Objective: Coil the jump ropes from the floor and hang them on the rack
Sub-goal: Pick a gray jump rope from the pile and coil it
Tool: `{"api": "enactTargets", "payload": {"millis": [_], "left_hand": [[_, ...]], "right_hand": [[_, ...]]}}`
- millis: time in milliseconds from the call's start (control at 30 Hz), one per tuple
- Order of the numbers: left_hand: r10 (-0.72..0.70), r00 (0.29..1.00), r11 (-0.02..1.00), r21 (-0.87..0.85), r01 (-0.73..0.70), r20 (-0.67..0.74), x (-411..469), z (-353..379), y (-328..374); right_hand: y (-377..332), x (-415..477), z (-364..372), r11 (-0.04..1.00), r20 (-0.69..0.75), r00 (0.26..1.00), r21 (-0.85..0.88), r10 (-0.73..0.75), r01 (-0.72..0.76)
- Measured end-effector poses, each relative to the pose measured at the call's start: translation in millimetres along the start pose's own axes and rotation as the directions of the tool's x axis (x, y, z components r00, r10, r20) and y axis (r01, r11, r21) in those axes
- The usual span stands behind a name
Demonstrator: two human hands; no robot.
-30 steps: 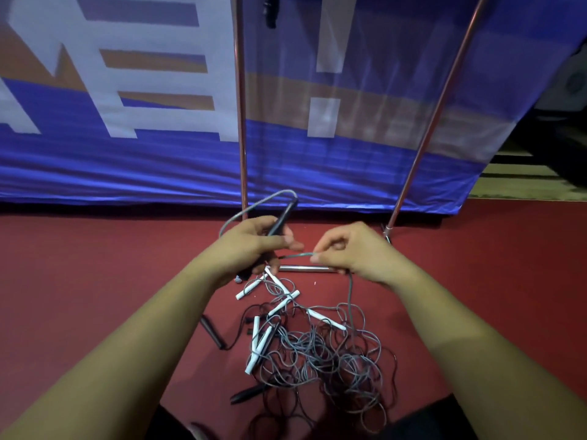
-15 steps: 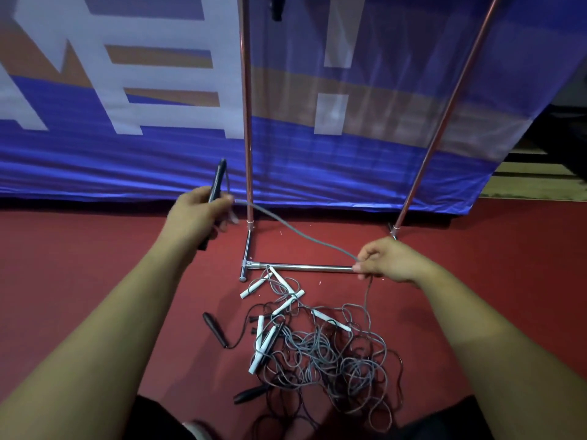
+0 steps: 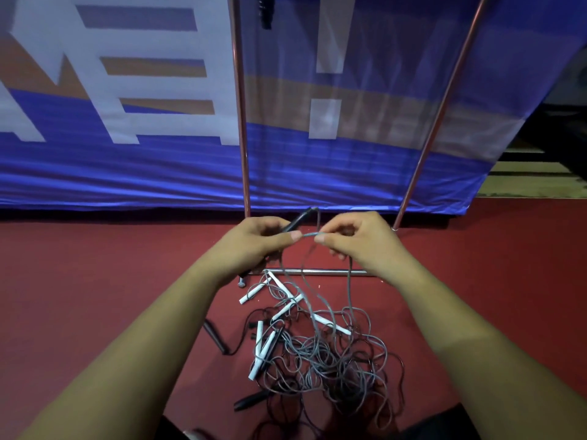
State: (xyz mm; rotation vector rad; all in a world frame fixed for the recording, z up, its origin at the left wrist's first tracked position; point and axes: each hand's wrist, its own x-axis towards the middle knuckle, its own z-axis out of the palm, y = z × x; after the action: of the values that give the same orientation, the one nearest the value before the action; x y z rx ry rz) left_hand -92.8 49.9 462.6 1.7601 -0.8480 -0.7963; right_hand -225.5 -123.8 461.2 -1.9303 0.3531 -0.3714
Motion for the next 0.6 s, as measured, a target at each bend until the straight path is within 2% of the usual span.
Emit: {"api": "enactTargets", "payload": {"millis": [133, 233, 333, 433, 500, 600], "left_hand": [[-0.052, 0.998, 0.999, 0.006, 0.052, -0.019, 0, -3, -9], [0.008, 0.999, 1.000, -0.003, -0.008, -0.032, 0, 6, -8], [0.043, 0.998, 0.996, -0.086, -0.039, 0.046, 0, 21, 0], [0.030, 0.996, 0.999, -0.018, -0.029, 0.078, 0, 30, 4], [0.012, 1.000, 0.999, -0.051, -0.012, -0.008, 3, 26, 3], [-0.039, 0.982, 0.958, -0.286, -0.016, -0.185, 9, 11, 0]], "right_hand": [[15, -6, -13, 0.995, 0.017, 0.999, -0.090, 0.042, -0.040], [16, -7, -16, 0.997, 0.075, 0.996, -0.061, 0.051, -0.046], [12, -8, -7, 0.998, 0.124, 0.992, -0.057, 0.019, -0.012], [13, -7, -3, 0.997, 0.086, 0.996, -0.069, -0.027, 0.033], [17, -5, -5, 0.995, 0.105, 0.994, -0.084, -0.034, 0.043], [40, 3, -17, 0.976, 0.184, 0.982, -0.220, 0.039, 0.003]]}}
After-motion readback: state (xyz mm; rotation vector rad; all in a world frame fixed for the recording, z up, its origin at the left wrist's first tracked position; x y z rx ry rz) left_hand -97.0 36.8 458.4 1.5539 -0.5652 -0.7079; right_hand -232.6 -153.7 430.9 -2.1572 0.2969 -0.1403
